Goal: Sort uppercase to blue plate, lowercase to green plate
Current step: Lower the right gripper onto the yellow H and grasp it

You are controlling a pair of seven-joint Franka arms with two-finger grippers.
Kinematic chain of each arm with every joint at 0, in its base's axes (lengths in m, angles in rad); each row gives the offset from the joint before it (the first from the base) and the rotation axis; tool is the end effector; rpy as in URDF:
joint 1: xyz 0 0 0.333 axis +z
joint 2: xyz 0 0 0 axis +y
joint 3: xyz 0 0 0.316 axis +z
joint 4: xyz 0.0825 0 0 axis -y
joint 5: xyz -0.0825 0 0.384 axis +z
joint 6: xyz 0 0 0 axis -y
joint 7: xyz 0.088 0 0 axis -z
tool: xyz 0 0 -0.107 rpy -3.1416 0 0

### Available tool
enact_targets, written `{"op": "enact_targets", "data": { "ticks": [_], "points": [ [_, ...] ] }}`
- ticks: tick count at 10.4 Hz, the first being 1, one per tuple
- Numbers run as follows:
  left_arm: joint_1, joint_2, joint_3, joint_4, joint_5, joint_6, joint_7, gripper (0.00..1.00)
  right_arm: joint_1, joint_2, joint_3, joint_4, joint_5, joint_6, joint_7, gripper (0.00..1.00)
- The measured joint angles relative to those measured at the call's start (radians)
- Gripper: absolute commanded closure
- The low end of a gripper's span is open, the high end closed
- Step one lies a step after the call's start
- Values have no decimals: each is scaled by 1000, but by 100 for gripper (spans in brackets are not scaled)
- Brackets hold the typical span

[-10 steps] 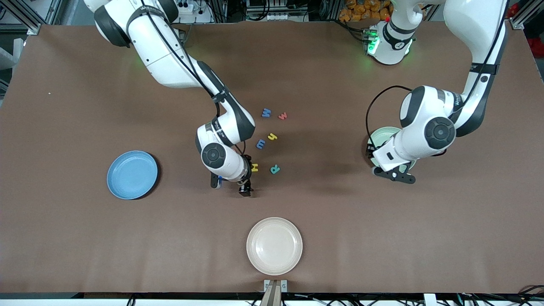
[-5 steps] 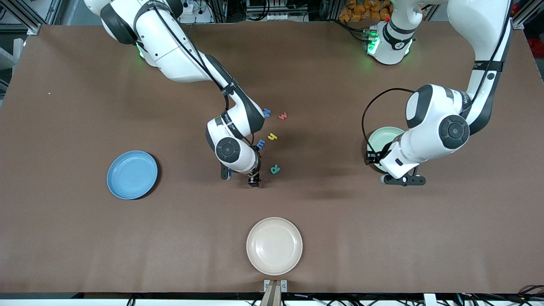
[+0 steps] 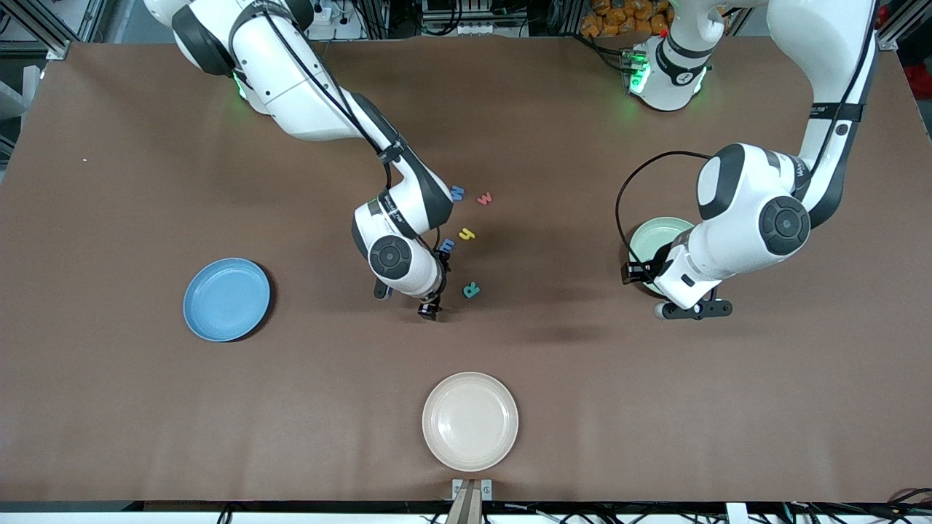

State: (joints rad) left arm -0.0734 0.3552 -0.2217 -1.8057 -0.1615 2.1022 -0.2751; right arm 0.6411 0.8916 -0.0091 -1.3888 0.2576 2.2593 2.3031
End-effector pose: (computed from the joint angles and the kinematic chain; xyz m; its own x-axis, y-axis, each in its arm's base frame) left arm 0.6073 -0.1824 0.3496 0.9910 0.0657 -0.1168 0.0867 -0.9790 0.1846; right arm 0.5834 0.4372 0.1715 -0.2669 -0.9569 -0.1147 -0.9567 0.2488 0.1513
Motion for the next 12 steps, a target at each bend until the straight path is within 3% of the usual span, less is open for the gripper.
{"op": "enact_targets", "data": {
  "ticks": [4,8,9,12],
  "points": [
    [-16,1,-10,30,-72,59,-38,50,145,0,-102,-4,-150,-38,210,0],
    [-67,26,-18,30,-74,154,-165,50,128,-1,-121,-5,-154,-40,216,0],
    [-68,28,-19,30,-74,161,-184,50,115,0,-122,-5,-154,-38,216,4],
    [-75,37,-34,30,-75,192,-244,50,105,-1,-121,2,-155,-31,216,0]
  ]
}}
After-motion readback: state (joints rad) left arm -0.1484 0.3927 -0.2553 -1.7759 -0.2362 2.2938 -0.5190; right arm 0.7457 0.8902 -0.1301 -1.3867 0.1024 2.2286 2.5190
